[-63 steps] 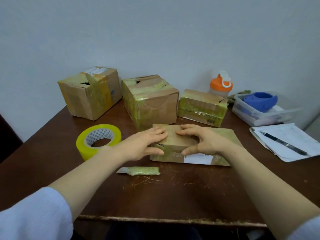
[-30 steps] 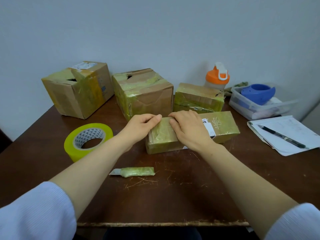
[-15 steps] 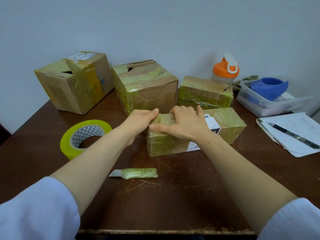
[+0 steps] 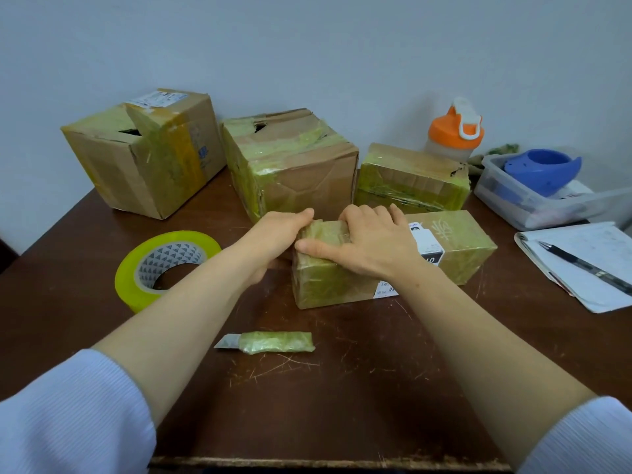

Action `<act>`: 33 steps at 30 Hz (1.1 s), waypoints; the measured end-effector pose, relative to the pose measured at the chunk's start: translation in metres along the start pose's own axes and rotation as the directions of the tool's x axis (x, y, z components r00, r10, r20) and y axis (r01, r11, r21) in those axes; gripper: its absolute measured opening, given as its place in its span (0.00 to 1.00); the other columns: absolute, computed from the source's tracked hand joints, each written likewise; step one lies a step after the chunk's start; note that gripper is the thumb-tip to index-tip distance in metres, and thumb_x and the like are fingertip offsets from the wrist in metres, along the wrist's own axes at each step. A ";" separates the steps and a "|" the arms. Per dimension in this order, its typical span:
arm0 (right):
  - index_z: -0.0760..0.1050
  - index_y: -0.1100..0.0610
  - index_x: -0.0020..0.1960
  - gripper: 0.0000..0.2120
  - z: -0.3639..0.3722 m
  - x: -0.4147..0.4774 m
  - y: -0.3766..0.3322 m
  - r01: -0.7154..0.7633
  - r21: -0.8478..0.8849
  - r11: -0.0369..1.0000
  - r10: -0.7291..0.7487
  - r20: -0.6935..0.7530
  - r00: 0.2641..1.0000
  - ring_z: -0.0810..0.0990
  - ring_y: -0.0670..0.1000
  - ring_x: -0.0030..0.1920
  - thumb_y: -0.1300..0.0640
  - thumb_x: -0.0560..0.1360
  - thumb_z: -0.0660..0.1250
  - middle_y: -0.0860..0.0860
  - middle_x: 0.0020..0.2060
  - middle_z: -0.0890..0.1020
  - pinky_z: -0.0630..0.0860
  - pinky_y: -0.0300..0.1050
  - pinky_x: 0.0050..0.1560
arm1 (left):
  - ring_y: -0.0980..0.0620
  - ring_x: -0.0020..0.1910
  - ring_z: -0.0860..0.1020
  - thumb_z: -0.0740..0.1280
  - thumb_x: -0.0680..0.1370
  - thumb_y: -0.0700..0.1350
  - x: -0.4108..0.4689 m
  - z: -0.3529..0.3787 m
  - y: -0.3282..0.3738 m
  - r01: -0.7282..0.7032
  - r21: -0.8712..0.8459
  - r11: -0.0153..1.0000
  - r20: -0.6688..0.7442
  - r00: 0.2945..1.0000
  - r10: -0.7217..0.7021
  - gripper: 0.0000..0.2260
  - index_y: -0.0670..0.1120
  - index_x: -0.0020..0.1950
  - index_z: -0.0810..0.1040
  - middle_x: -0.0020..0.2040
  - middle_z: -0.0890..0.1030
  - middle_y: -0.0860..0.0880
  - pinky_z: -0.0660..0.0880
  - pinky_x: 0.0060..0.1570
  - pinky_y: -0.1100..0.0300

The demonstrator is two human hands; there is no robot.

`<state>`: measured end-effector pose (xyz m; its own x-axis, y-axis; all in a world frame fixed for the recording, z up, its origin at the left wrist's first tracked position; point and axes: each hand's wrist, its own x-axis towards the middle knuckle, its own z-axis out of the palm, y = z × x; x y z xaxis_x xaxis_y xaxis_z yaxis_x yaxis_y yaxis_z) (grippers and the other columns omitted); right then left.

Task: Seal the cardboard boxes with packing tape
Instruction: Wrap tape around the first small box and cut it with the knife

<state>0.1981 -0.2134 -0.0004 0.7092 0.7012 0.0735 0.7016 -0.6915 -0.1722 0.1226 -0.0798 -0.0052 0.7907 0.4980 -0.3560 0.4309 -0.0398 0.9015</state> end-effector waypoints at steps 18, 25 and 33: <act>0.74 0.57 0.56 0.19 0.010 0.001 -0.001 -0.030 -0.016 0.999 0.027 -0.166 0.986 0.73 0.57 0.58 0.52 0.82 0.46 0.53 0.54 0.79 0.58 0.54 0.69 | 0.53 0.31 0.70 0.65 0.74 0.46 0.000 0.018 0.015 -0.046 0.009 0.999 -0.169 0.984 0.047 0.09 0.44 0.36 0.72 0.32 0.72 0.49 0.65 0.30 0.61; 0.74 0.57 0.56 0.19 0.010 0.001 -0.001 -0.037 -0.026 0.999 0.032 -0.171 0.985 0.73 0.57 0.57 0.52 0.82 0.46 0.53 0.54 0.79 0.58 0.54 0.69 | 0.48 0.56 0.75 0.67 0.75 0.57 0.005 0.009 0.014 0.079 -0.029 0.996 -0.050 0.995 -0.081 0.23 0.43 0.62 0.75 0.58 0.76 0.51 0.71 0.51 0.54; 0.72 0.57 0.64 0.18 0.002 0.000 0.006 0.035 0.169 0.985 -0.002 -0.193 0.981 0.71 0.57 0.63 0.53 0.82 0.49 0.54 0.61 0.77 0.55 0.51 0.69 | 0.48 0.61 0.71 0.60 0.79 0.56 0.003 0.014 0.013 0.027 0.005 1.000 -0.073 0.997 -0.026 0.21 0.43 0.65 0.73 0.60 0.74 0.49 0.60 0.56 0.58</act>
<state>0.2021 -0.2174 -0.0034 0.7080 0.6558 0.2621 0.7041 -0.6270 -0.3332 0.1366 -0.0911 0.0026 0.7452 0.5610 -0.3605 0.4540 -0.0307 0.8905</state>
